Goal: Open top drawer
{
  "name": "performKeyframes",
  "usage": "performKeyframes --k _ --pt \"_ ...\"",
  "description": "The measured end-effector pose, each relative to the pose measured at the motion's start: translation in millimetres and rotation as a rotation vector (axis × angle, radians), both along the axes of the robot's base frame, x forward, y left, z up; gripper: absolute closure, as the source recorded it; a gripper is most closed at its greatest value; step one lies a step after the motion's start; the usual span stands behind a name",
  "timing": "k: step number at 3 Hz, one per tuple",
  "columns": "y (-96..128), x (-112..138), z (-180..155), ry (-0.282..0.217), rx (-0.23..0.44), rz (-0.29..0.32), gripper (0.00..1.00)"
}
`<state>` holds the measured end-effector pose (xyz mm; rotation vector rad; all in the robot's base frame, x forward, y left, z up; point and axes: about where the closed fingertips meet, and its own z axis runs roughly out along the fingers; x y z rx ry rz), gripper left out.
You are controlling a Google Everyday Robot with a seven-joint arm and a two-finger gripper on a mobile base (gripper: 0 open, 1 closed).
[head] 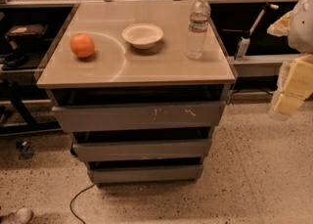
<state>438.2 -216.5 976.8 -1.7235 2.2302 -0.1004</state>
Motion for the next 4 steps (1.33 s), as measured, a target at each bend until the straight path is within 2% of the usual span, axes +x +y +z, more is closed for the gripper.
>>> performKeyframes --k 1,2,3,4 --pt "0.0 0.0 0.0 0.000 0.000 0.000 0.00" --pt "3.2 4.7 3.9 -0.038 -0.010 -0.004 0.00" --pt "30.3 3.5 -22.5 -0.051 0.021 0.004 0.00" --pt "64.6 1.7 -88.9 0.012 0.061 0.032 0.00"
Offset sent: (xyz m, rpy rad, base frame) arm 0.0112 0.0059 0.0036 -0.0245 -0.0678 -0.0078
